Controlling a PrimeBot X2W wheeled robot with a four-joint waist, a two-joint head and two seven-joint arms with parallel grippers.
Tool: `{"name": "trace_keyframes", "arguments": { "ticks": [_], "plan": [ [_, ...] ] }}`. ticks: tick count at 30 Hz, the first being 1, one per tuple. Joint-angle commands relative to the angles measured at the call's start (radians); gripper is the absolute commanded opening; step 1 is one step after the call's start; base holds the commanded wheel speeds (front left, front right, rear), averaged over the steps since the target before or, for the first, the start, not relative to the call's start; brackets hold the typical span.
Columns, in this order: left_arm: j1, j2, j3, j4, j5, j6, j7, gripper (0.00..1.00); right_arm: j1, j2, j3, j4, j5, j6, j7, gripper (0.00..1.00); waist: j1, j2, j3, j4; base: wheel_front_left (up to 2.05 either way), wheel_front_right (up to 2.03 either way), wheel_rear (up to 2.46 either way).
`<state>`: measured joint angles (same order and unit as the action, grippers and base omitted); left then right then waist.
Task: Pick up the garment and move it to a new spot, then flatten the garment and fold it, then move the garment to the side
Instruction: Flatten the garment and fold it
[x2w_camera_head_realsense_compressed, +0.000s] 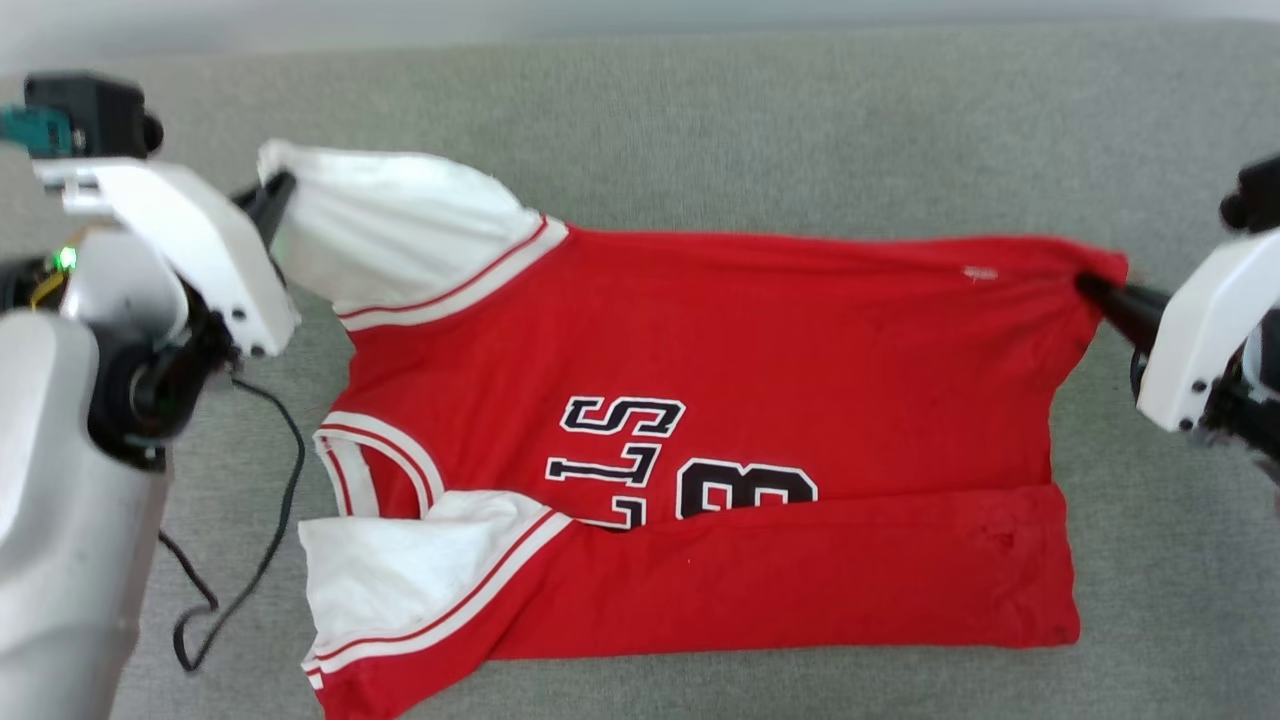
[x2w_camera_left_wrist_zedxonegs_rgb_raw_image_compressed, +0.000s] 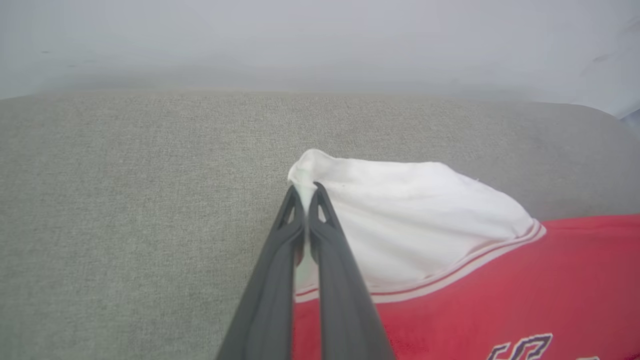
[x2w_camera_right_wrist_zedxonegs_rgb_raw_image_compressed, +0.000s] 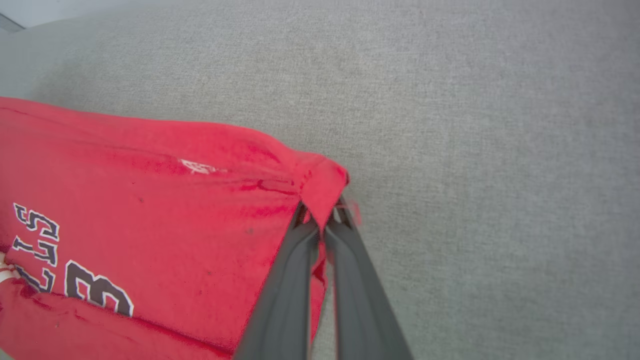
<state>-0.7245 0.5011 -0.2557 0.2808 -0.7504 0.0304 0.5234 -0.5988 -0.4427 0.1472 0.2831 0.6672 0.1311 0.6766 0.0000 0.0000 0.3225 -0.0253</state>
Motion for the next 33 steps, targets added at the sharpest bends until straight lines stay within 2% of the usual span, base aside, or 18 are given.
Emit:
{"name": "trace_keyframes", "arguments": {
  "ticks": [1,7,14,18,19,20,21,22,27,30,33],
  "plan": [
    [0.052,0.009,0.014,-0.017,-0.009,0.007,-0.02,0.0,0.038,0.005,-0.007,0.001,-0.002,-0.001,-0.011,0.0,0.0,0.0,-0.054,0.006,0.0,0.0,0.0],
    [0.28,0.004,0.069,-0.112,-0.052,0.049,-0.092,0.0,0.184,0.03,-0.037,-0.026,0.011,-0.001,-0.055,0.0,0.0,0.0,-0.121,0.018,0.0,0.0,0.0],
    [0.57,-0.036,0.094,-0.18,-0.1,0.102,-0.135,0.0,0.379,0.07,-0.045,-0.064,0.038,-0.001,-0.099,0.0,0.0,0.0,-0.182,0.024,0.0,0.0,0.0],
    [0.672,-0.065,0.088,-0.174,-0.123,0.116,-0.142,0.0,0.447,0.081,-0.046,-0.059,0.027,-0.001,-0.144,0.0,0.0,0.0,-0.19,0.021,0.0,0.0,0.0],
    [0.692,-0.074,0.083,-0.167,-0.131,0.117,-0.14,0.0,0.465,0.086,-0.05,-0.051,0.025,-0.001,-0.153,0.27,0.0,0.0,-0.191,0.02,0.0,0.0,0.0],
    [0.701,-0.082,0.081,-0.163,-0.133,0.115,-0.146,0.0,0.481,0.093,-0.052,-0.041,0.025,-0.001,-0.159,0.95,0.0,0.0,-0.192,0.02,0.0,0.0,0.0],
    [0.705,-0.085,0.078,-0.158,-0.128,0.112,-0.155,0.49,0.491,0.099,-0.053,-0.035,0.02,-0.001,-0.17,1.0,0.0,0.0,-0.192,0.02,0.0,0.0,0.0],
    [0.711,-0.09,0.066,-0.149,-0.123,0.108,-0.155,1.0,0.501,0.108,-0.055,-0.031,0.019,-0.001,-0.181,1.0,0.0,0.0,-0.192,0.02,0.0,0.0,0.0],
    [0.681,-0.101,0.058,-0.133,-0.08,0.09,-0.235,1.0,0.544,0.112,-0.06,-0.043,0.016,-0.001,-0.223,1.0,0.0,0.0,-0.203,0.012,0.0,0.0,0.0],
    [0.674,-0.095,0.061,-0.141,-0.052,0.095,-0.28,1.0,0.549,0.107,-0.072,-0.073,0.026,-0.001,-0.234,1.0,0.0,0.0,-0.212,0.002,0.0,0.0,0.0],
    [0.656,-0.094,0.057,-0.181,0.006,0.108,-0.36,1.0,0.574,0.091,-0.125,-0.136,0.015,-0.001,-0.213,1.0,0.0,0.0,-0.236,-0.011,0.0,0.0,0.0]
  ]
}}
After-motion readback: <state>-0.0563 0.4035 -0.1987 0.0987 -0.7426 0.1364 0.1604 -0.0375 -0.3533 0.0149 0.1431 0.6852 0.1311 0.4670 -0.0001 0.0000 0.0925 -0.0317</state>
